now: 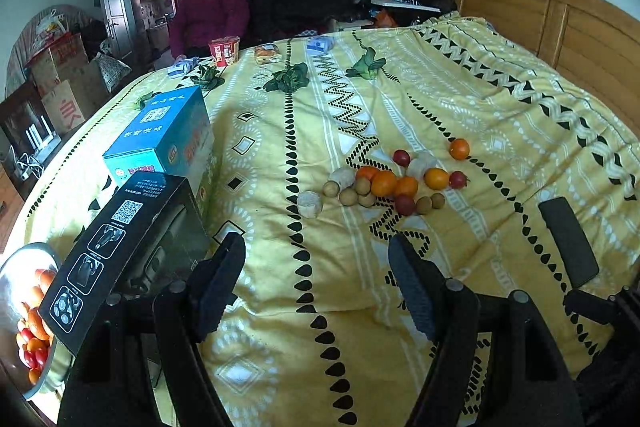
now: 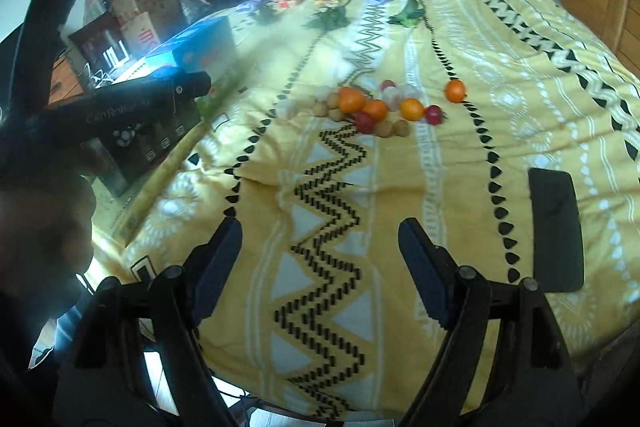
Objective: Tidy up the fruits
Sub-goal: 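Move both open tools back over the fruit on the bed cover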
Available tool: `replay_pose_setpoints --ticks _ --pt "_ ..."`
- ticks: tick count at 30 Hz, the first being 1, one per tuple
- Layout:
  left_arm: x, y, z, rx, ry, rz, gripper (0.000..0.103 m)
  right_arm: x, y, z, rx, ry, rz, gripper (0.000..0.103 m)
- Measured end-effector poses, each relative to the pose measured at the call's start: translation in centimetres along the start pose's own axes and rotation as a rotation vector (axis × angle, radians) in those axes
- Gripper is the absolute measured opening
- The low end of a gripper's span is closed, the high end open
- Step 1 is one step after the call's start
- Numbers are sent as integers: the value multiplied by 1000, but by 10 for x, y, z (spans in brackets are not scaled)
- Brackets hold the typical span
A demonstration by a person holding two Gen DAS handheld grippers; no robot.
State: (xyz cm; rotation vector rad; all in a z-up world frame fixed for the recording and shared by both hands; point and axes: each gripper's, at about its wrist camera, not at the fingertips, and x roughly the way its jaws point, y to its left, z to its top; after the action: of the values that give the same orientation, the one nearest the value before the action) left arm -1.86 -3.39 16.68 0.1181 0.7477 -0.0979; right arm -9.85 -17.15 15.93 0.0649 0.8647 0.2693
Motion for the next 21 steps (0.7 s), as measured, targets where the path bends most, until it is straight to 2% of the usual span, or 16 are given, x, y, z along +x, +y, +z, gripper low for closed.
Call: replay_pose_setpoints --ticks 6,13,15,18,20,21 --pt "16 -19 -1 50 41 28 75 3 -21 -7 30 6 22 81" --pt "37 -35 -1 72 69 19 76 10 -42 -14 71 24 29 81" --pt "48 -29 -1 26 92 -36 76 12 -47 -15 79 27 32 81" --pt "72 -2 -5 -139 91 -183 75 18 -53 -18 91 39 35 81" --pt "93 12 -7 -176 87 -186 62 24 -58 -21 98 53 35 81" --pt "104 16 -7 -173 94 -182 52 27 -60 -22 103 60 34 81"
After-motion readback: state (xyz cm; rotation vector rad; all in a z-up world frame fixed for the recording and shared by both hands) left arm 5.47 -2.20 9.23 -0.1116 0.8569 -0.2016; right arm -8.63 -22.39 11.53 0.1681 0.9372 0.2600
